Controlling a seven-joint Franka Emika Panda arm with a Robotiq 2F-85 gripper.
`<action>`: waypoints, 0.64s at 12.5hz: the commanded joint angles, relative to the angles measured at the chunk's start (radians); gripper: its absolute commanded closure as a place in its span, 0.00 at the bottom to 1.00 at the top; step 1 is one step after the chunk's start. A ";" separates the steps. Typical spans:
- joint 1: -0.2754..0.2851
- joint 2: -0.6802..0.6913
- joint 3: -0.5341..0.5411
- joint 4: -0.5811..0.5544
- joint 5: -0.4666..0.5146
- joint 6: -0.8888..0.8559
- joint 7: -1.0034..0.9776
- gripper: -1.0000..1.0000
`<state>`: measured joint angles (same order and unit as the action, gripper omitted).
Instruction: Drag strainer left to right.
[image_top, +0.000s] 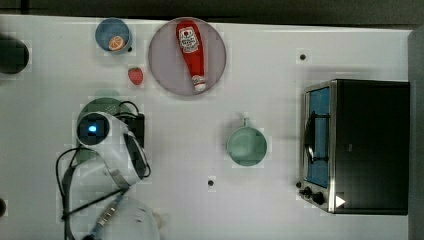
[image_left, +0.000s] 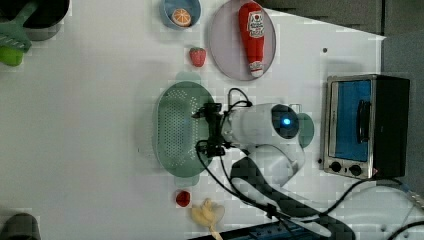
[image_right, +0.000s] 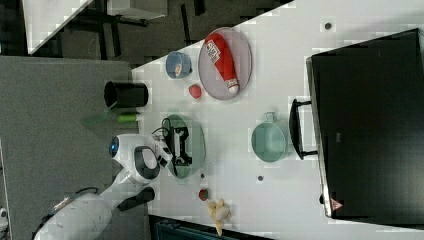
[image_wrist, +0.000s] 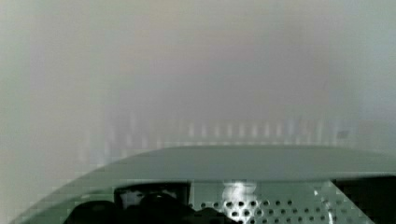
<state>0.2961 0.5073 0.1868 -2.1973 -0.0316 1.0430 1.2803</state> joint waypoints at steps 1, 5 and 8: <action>-0.079 -0.047 -0.026 -0.022 0.020 -0.005 -0.081 0.00; -0.133 -0.076 -0.063 -0.063 0.020 -0.005 -0.190 0.00; -0.157 -0.093 -0.109 -0.089 0.020 -0.005 -0.281 0.00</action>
<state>0.1583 0.4292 0.0826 -2.2949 -0.0314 1.0186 1.1055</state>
